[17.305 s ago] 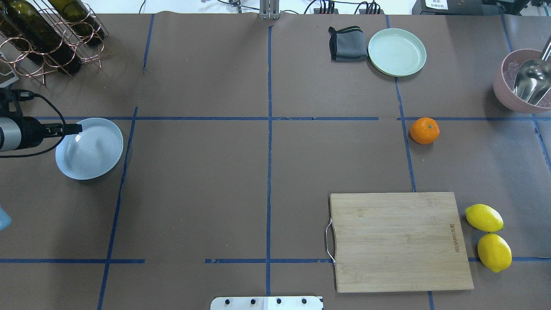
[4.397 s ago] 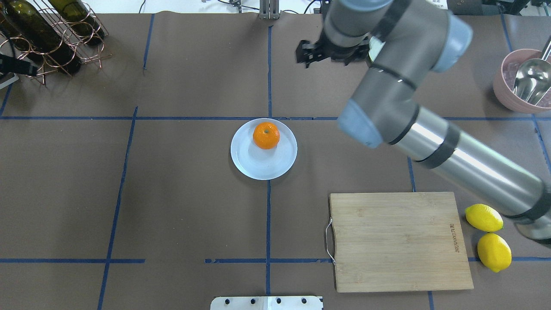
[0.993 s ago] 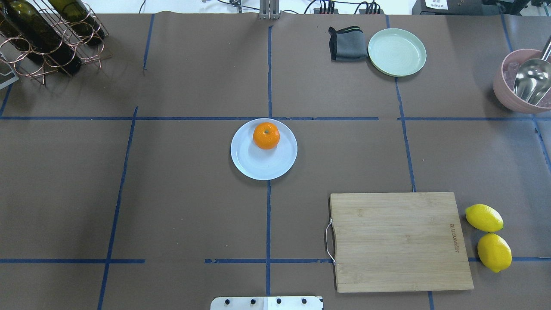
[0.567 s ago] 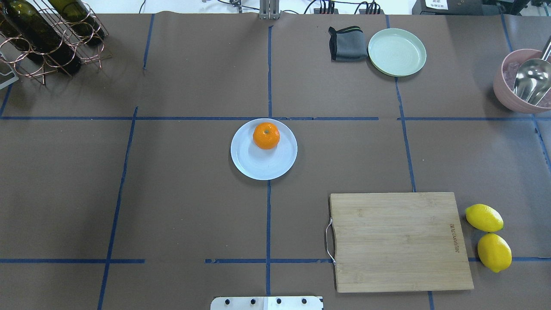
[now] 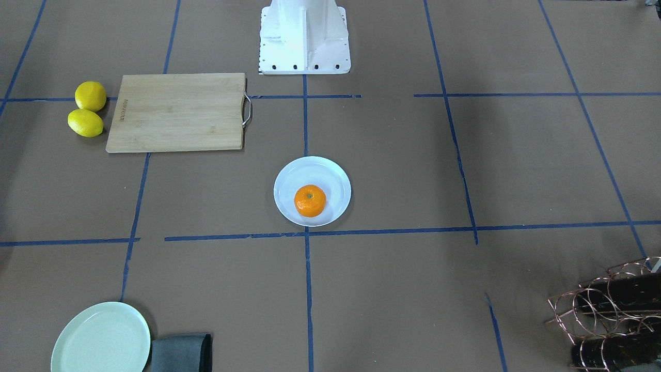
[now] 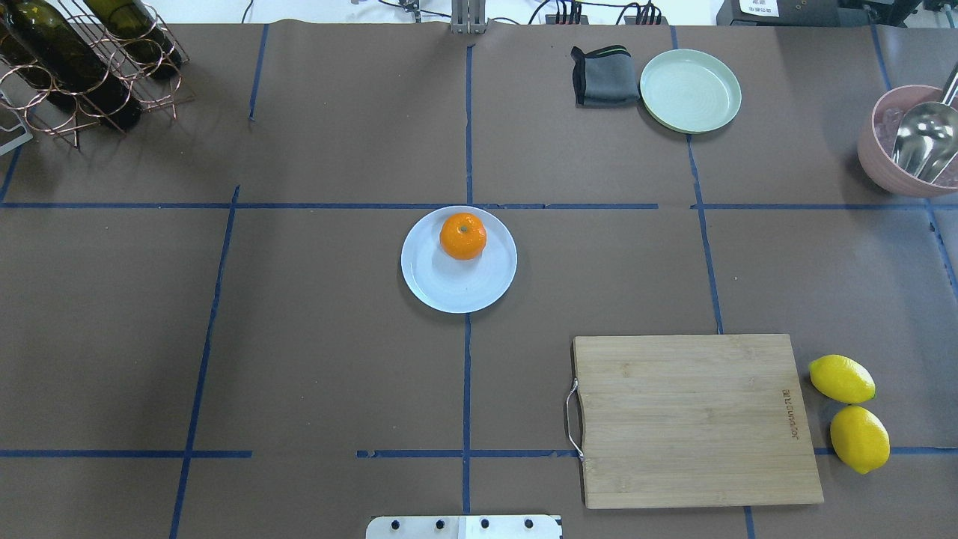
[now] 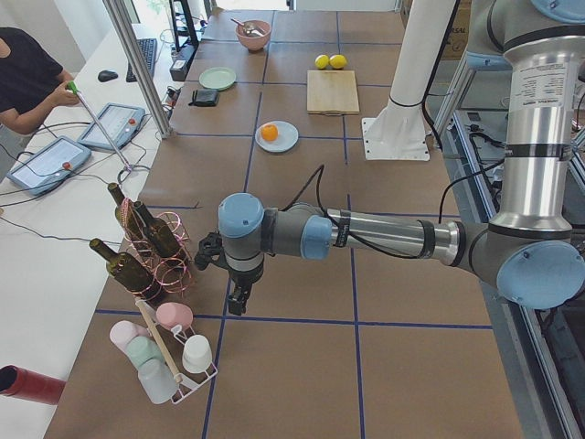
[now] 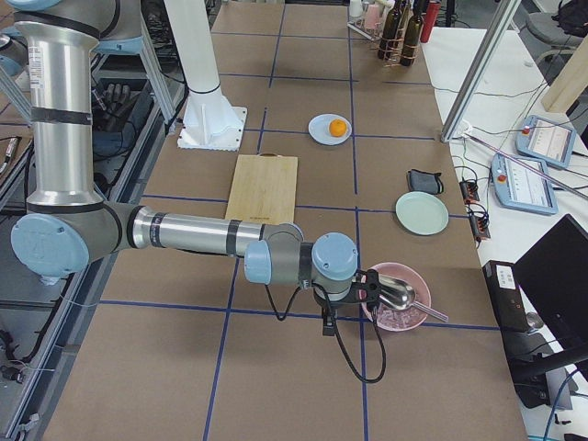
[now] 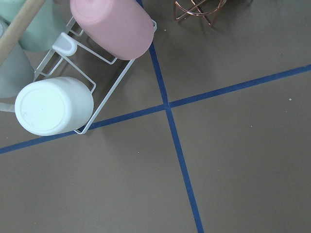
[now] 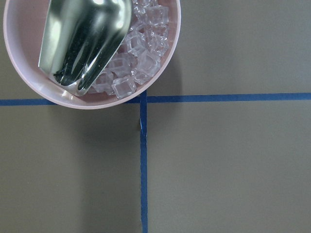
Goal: Pick orange to plate
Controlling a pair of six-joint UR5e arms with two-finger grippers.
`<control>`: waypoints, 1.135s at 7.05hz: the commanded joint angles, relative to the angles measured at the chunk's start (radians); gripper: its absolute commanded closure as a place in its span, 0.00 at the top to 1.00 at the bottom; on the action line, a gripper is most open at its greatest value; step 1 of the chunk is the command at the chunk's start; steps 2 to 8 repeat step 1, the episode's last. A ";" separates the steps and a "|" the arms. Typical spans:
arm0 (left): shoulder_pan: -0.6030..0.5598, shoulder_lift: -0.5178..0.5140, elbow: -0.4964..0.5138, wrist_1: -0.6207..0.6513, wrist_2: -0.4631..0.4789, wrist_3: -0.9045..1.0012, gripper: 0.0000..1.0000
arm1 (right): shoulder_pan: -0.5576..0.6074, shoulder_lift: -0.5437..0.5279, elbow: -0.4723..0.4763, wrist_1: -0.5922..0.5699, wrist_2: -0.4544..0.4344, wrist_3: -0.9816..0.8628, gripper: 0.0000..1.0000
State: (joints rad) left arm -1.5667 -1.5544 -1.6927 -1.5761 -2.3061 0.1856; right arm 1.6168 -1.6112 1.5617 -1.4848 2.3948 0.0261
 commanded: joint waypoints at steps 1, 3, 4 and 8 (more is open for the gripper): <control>0.000 -0.010 0.015 -0.005 -0.003 0.000 1.00 | 0.000 0.001 0.001 0.001 0.001 0.006 1.00; 0.000 -0.010 0.015 -0.005 -0.003 0.000 1.00 | 0.000 0.001 0.001 0.001 0.001 0.006 1.00; 0.000 -0.010 0.015 -0.005 -0.003 0.000 1.00 | 0.000 0.001 0.001 0.001 0.001 0.006 1.00; 0.000 -0.010 0.015 -0.005 -0.003 0.000 1.00 | 0.000 0.001 0.001 0.001 0.001 0.006 1.00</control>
